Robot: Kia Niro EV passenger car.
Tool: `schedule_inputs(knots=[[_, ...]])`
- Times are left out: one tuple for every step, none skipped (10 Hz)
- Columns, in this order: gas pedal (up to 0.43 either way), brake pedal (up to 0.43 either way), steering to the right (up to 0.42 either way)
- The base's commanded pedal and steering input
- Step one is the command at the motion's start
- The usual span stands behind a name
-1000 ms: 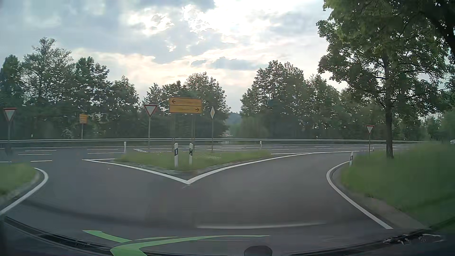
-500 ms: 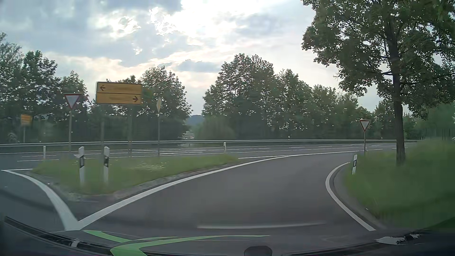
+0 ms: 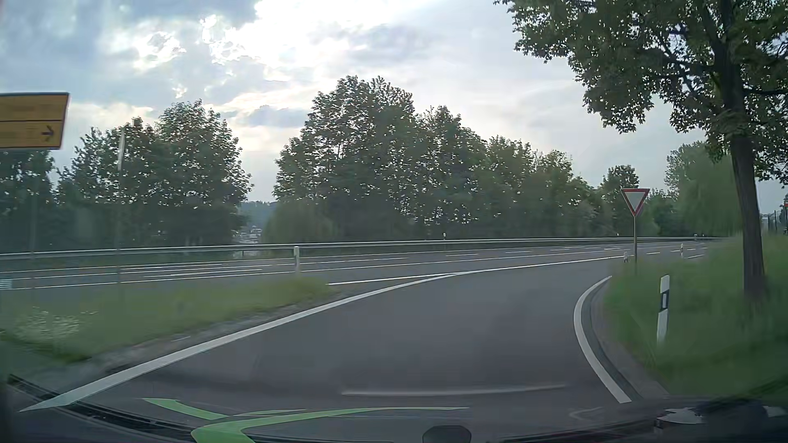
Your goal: Follow the waypoints while adhering to traffic rules and regulations
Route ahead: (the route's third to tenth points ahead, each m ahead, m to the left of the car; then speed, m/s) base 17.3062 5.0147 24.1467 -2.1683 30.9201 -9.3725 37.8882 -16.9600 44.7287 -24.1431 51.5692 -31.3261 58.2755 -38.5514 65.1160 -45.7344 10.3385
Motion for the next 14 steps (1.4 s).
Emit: schedule_inputs(knots=[[0.079, 0.000, 0.118], [0.079, 0.000, 0.120], [0.079, 0.000, 0.124], [0.079, 0.000, 0.130], [0.079, 0.000, 0.134], [0.098, 0.000, 0.137], [0.118, 0.000, 0.140], [0.118, 0.000, 0.143], [0.130, 0.000, 0.145], [0.130, 0.000, 0.150], [0.138, 0.000, 0.150], [0.157, 0.000, 0.150], [0.189, 0.000, 0.150], [0.189, 0.000, 0.149]])
